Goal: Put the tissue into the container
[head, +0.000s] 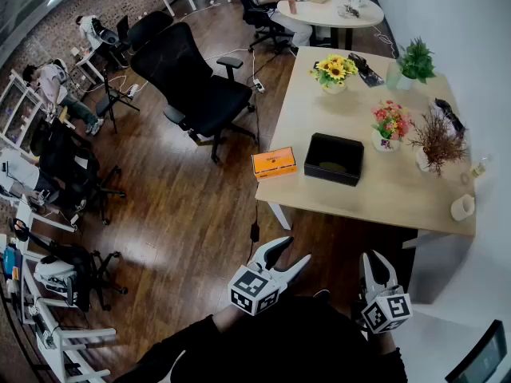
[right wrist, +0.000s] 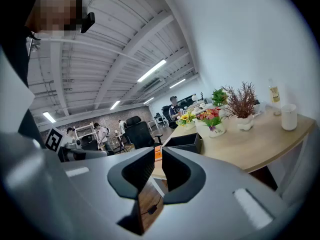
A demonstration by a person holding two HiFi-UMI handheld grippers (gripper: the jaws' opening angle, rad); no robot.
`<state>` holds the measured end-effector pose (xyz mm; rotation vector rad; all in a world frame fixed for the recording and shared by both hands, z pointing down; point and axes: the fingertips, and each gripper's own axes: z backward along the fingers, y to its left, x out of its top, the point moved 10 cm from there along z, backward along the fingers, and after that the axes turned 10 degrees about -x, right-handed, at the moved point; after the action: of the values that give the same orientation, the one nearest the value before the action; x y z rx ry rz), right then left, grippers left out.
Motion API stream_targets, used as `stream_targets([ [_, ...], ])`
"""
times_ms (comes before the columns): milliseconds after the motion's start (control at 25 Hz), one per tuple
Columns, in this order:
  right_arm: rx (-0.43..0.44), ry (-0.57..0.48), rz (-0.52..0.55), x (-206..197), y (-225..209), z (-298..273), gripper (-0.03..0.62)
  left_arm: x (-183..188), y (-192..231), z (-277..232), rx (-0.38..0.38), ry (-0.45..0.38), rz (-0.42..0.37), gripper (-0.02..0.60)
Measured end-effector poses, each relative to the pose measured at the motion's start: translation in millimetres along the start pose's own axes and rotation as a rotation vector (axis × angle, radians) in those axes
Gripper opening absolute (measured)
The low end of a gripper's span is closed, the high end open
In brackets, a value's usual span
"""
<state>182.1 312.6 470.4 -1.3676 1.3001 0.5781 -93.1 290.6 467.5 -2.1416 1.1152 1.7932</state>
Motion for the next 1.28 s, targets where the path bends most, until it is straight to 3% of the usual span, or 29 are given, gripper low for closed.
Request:
stream_targets([
  [160,0.001,-0.002,-0.011,4.0,-23.8,3.4,0.048,5.2,-4.0,-17.5,0.032,0.007,-0.032,0.232],
  [320,0.009,0.017,-0.03,4.3,-43.0,-3.1,0.048,17.9,7.4,-23.9,0.11,0.016,-0.075,0.238],
  [440,0.009,0.041,-0.038,3.1,-49.3,-14.1,0.048,23.3,26.3,-22.8,0.186,0.041,-0.103,0.284],
  [680,-0.013,0.062,-0.016,8.3,-60.8,-60.2,0.048,29.2,106.5,-35.6,0.284,0.129,-0.162,0.341],
  [800,-0.05,0.078,0.006,20.7,-56.8,-89.7,0.048,34.2,164.5,-49.1,0.327,0.209,-0.253,0.408],
  [920,-0.091,0.081,0.033,43.4,-46.9,-122.1,0.048,39.1,224.5,-70.2,0.293,0.356,-0.371,0.436],
  [1080,-0.124,0.081,0.062,74.6,-25.6,-175.3,0.048,39.5,294.9,-97.3,0.188,0.597,-0.544,0.453],
  [1280,-0.096,0.125,0.13,84.8,0.2,-232.0,0.048,36.6,331.5,-129.6,-0.008,0.799,-0.626,0.454],
])
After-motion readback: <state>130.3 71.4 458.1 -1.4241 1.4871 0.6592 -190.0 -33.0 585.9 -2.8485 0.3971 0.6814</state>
